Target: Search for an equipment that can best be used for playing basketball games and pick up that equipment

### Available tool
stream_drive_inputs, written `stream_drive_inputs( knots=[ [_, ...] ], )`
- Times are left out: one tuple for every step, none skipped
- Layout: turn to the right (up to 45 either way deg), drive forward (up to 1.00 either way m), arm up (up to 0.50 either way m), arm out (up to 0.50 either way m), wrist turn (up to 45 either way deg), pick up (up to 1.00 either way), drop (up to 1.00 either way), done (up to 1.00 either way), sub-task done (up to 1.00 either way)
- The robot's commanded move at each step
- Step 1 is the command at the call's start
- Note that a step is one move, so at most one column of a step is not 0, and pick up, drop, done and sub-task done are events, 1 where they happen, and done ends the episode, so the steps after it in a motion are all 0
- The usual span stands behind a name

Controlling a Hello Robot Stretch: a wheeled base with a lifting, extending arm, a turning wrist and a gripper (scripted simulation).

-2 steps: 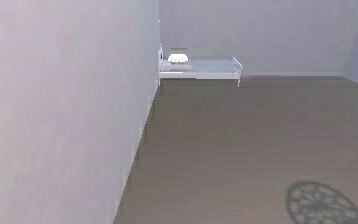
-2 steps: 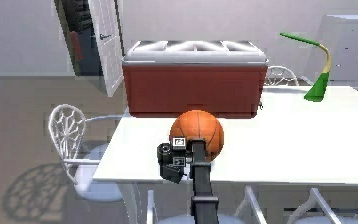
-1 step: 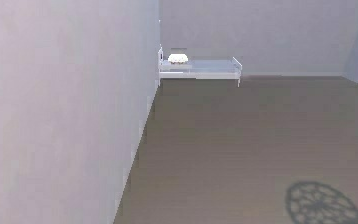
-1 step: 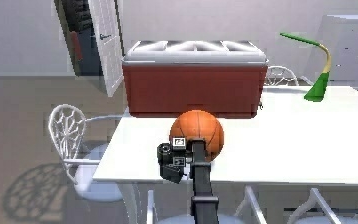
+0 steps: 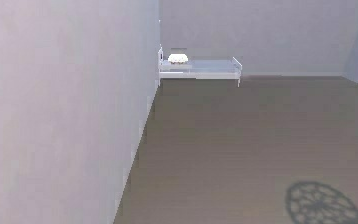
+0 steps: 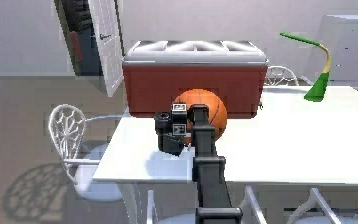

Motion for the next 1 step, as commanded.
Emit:
stream_drive_inputs(
  knots=[
    [0.0, 0.0, 0.0, 0.0, 0.0, 0.0, 0.0, 1.0, 0.0]
  ],
)
